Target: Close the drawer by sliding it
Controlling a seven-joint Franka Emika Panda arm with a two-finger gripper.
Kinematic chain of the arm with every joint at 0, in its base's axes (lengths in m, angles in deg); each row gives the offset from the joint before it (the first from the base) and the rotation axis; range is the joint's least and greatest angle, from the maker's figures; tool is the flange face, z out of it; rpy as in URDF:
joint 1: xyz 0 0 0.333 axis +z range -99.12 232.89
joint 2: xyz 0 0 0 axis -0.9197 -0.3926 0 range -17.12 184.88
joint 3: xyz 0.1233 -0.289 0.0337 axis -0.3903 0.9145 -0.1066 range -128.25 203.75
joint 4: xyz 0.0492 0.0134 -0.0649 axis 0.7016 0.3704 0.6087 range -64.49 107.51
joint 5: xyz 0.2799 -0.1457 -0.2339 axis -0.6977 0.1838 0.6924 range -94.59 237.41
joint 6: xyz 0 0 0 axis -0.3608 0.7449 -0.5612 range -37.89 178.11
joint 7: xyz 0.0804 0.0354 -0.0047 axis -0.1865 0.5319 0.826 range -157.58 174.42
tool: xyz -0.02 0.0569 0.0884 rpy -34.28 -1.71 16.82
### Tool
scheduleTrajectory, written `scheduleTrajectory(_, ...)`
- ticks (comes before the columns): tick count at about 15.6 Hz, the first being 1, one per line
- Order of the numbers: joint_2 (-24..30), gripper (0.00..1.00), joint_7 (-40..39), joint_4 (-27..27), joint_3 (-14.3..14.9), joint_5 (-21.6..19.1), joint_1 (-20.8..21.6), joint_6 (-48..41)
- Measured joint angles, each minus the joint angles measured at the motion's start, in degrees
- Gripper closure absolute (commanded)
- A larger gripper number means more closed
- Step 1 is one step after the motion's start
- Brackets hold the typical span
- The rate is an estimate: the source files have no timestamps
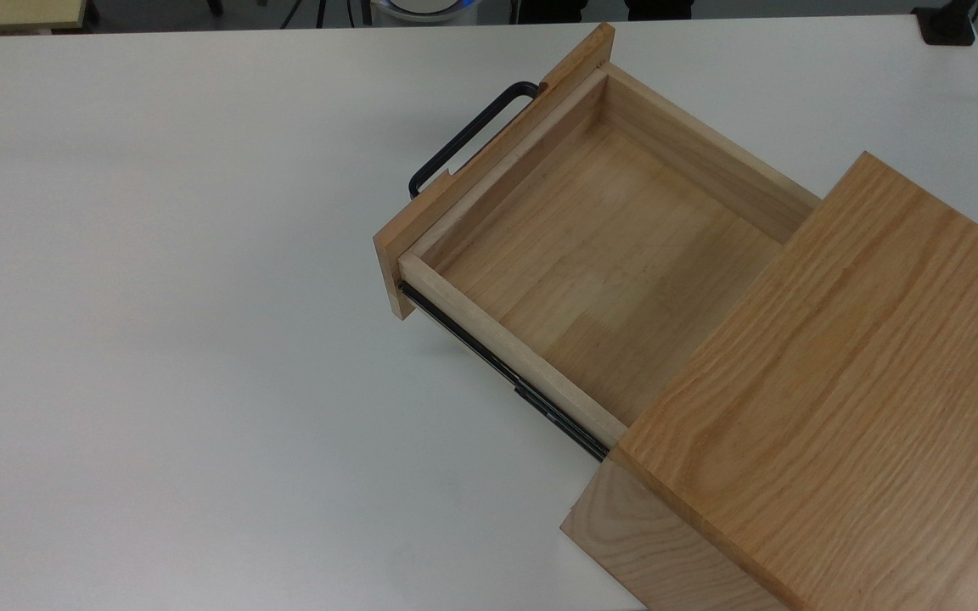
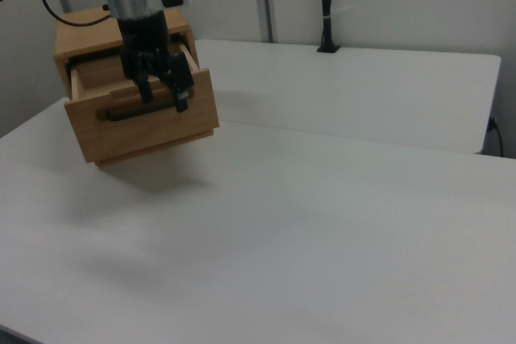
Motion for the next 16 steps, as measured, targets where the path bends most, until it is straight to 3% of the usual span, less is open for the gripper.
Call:
scheduleTrajectory(7,-0.1,0.0,0.0,0.0,0.0,0.0,0.0,0.0)
scheduleTrajectory(8,-0.1,0.08,0.0,0.0,0.0,0.0,0.0,0.0)
scheduleTrajectory(10,-0.1,0.52,0.0,0.0,0.0,0.0,0.0,0.0)
scheduleTrajectory(12,-0.3,0.9,0.0,0.0,0.0,0.0,0.0,0.0)
scheduleTrajectory(13,-0.4,1.0,0.0,0.0,0.0,0.0,0.0,0.0)
scheduleTrajectory(16,-0.7,1.0,-0.2,0.0,0.0,0.0,0.0,0.0)
